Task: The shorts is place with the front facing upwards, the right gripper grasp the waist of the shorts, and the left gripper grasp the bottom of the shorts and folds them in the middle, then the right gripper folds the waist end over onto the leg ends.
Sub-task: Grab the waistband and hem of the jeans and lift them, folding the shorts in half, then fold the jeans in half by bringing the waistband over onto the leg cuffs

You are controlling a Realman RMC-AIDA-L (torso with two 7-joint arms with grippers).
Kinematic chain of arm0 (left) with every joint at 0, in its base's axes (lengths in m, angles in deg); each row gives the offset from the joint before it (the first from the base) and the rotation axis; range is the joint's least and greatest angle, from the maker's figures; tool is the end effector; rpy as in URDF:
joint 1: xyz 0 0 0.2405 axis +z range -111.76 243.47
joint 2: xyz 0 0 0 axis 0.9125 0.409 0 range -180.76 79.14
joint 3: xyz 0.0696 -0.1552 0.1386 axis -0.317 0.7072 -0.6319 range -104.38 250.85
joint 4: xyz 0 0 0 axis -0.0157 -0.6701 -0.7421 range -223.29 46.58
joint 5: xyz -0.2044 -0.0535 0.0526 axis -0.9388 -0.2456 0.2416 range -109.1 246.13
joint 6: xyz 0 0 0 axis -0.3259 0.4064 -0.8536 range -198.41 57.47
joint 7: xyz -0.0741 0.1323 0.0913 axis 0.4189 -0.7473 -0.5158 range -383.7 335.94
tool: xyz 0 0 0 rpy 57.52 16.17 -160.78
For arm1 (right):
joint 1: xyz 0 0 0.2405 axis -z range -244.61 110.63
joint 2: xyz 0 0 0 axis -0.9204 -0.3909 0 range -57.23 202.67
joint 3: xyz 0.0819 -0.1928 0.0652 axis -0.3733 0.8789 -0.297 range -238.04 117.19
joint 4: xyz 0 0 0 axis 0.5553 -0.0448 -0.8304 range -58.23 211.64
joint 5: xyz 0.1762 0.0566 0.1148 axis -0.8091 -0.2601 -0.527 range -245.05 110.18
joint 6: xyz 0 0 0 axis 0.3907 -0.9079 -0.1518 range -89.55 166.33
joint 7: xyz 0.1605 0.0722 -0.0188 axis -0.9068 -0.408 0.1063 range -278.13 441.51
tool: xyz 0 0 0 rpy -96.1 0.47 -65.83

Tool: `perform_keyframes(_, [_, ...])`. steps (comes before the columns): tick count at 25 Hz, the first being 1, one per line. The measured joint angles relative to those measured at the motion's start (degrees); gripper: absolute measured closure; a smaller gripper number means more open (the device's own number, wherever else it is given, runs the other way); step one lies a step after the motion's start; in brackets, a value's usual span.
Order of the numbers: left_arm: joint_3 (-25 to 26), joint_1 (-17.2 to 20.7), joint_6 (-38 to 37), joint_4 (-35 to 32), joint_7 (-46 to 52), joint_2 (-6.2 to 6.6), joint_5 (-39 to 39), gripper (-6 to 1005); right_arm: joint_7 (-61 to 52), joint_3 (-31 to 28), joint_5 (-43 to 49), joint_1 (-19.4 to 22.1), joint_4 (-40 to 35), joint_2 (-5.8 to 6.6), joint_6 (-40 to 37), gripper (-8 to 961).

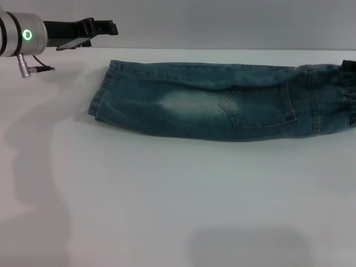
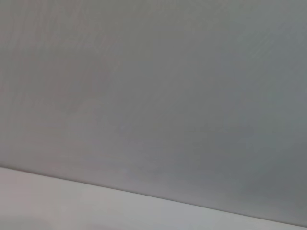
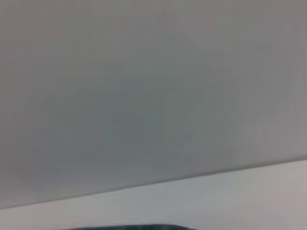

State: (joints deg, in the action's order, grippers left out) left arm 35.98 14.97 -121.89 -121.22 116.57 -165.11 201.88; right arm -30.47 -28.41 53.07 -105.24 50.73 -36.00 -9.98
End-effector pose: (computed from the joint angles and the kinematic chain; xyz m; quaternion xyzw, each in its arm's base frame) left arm -0.2105 0.4801 0.0315 -0.7396 -0.5642 -0.1971 0.3097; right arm 0.3244 0.4371 0.0761 -0.7302 0.5208 0.1844 0.4020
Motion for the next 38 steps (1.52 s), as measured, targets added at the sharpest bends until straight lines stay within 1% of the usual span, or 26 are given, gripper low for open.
perform_keyframes(7, [0.03, 0.00, -0.11, 0.00, 0.00, -0.10, -0.12, 168, -3.18, -0.17, 5.48, 0.25, -0.23, 0.02, 2.16, 497])
perform_keyframes(10, [-0.06, 0.00, -0.08, 0.00, 0.00, -0.15, -0.17, 168, -3.32, -0.40, 5.73, 0.48, -0.60, 0.02, 2.98, 457])
perform_keyframes(12, [-0.08, -0.01, -0.06, 0.00, 0.00, -0.22, -0.22, 168, -3.34, -0.44, 5.67, 0.53, -1.29, 0.03, 3.46, 457])
perform_keyframes(14, [-0.10, -0.01, -0.07, 0.00, 0.00, -0.27, -0.32, 168, -3.34, -0.45, 5.65, 0.62, -2.71, -0.24, 3.62, 457])
perform_keyframes(17, [-0.10, 0.01, -0.17, 0.00, 0.00, -0.36, -0.52, 168, -3.36, -0.46, 5.49, 1.13, -5.57, -1.07, 3.61, 457])
perform_keyframes(20, [-0.10, 0.21, -0.33, -0.07, 0.00, -0.47, -0.61, 168, -3.33, -0.38, 3.91, 1.89, -9.20, -2.15, 0.09, 458])
perform_keyframes(21, [-0.10, 0.27, -0.35, -0.17, 0.00, -0.51, -0.63, 168, -2.98, -0.07, 2.34, 2.40, -11.78, -2.98, -4.00, 458])
perform_keyframes(22, [-0.10, 0.31, -0.36, -0.24, 0.00, -0.56, -0.66, 168, -2.98, -0.07, 2.34, 2.40, -11.78, -2.98, -4.00, 458])
perform_keyframes(24, [-0.10, 0.40, -0.33, -0.31, 0.00, -0.59, -0.70, 168, -2.78, 0.13, 1.52, 2.36, -13.70, -3.65, -8.39, 458])
perform_keyframes(26, [-0.10, 0.43, -0.09, -0.34, 0.00, -0.59, -0.77, 168, -2.75, 0.75, 0.75, 1.78, -14.17, -4.00, -12.66, 458])
perform_keyframes(30, [-0.10, 0.25, 0.25, -0.35, -0.05, -0.59, -0.97, 168, -2.94, 3.45, 0.32, 1.02, -13.12, -4.09, -16.02, 458])
perform_keyframes(35, [-0.10, 0.03, 0.51, -0.43, -0.07, -0.58, -1.05, 168, -3.07, 4.06, 0.60, 0.78, -10.19, -4.00, -16.10, 459])
perform_keyframes(38, [-0.10, -0.11, 0.91, -0.45, -0.08, -0.56, -1.22, 168, -2.88, 4.67, 0.90, 0.75, -8.43, -3.86, -14.76, 459])
